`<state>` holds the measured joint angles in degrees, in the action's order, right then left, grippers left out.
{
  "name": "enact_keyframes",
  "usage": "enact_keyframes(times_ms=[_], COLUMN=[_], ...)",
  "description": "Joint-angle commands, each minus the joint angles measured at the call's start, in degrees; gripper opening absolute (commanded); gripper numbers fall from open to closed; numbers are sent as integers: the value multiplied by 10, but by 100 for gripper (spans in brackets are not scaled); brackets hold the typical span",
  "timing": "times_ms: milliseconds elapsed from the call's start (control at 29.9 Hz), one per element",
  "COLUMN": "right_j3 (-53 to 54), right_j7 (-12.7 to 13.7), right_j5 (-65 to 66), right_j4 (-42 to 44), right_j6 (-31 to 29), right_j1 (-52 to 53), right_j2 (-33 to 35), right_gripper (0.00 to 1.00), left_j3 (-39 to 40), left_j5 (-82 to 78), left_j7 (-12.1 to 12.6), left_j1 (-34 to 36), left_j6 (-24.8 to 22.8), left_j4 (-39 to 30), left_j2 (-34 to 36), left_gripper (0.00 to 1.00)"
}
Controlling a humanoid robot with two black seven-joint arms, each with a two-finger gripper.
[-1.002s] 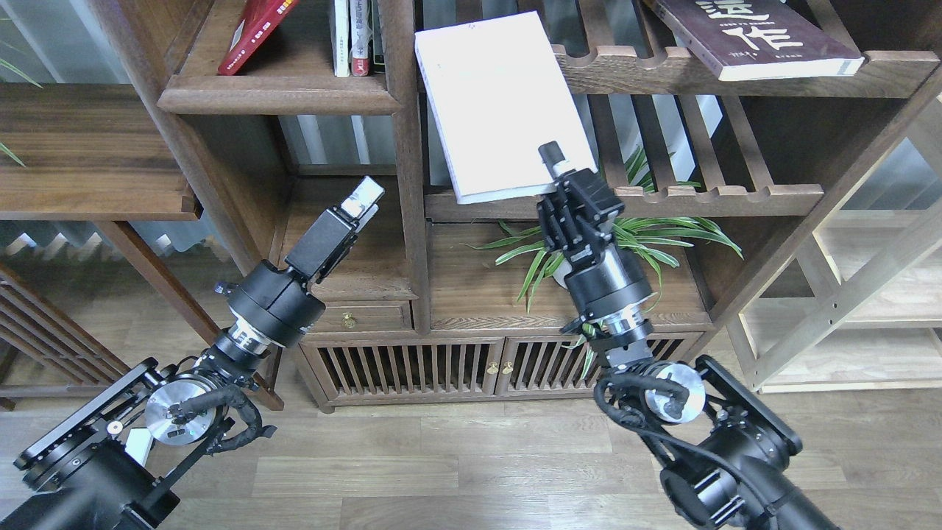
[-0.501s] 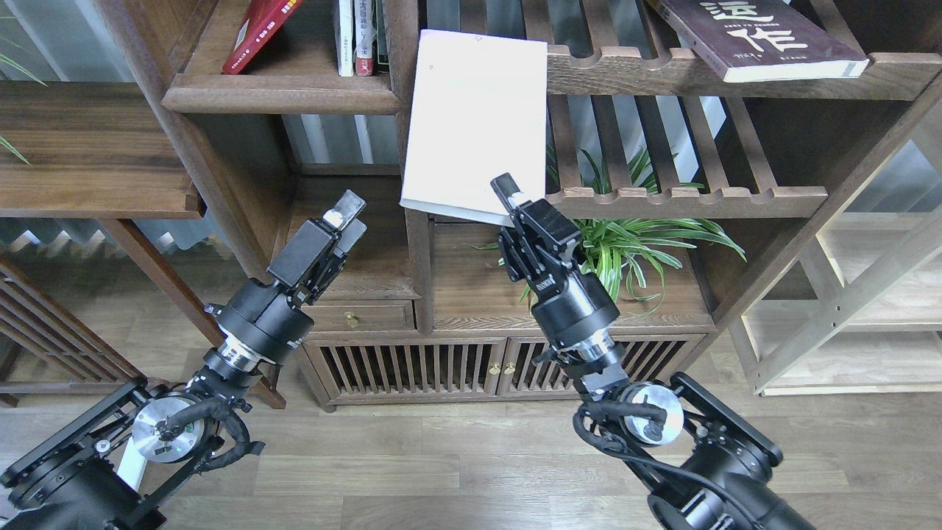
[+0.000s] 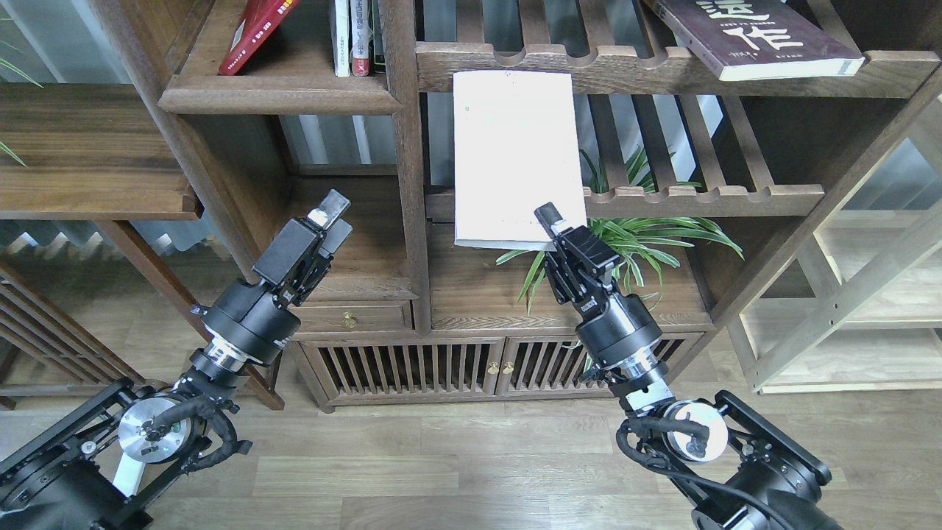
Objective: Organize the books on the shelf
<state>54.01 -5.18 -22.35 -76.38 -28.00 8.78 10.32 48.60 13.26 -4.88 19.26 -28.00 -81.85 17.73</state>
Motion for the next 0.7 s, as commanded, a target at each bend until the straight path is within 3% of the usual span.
enact_keyframes(times_ms=[0,200,668], right_j3=[-11,-36,-104], right_j7=[5,6,7], right_j5=[1,16,74], right_j4=[-1,-1,-1], right_j6=[0,0,0], right_j1=[2,4,4], right_j2=[-8,-14,-72], right_gripper=[0,0,0], left_j3=[-3,-6,-42], left_j5=[26,55,125], left_j7=[3,43,51], left_j1=[7,6,6], left_j6=[0,0,0], left_j4=[8,17,35], left_j2=[-2,-5,19], left_gripper=[98,98,98])
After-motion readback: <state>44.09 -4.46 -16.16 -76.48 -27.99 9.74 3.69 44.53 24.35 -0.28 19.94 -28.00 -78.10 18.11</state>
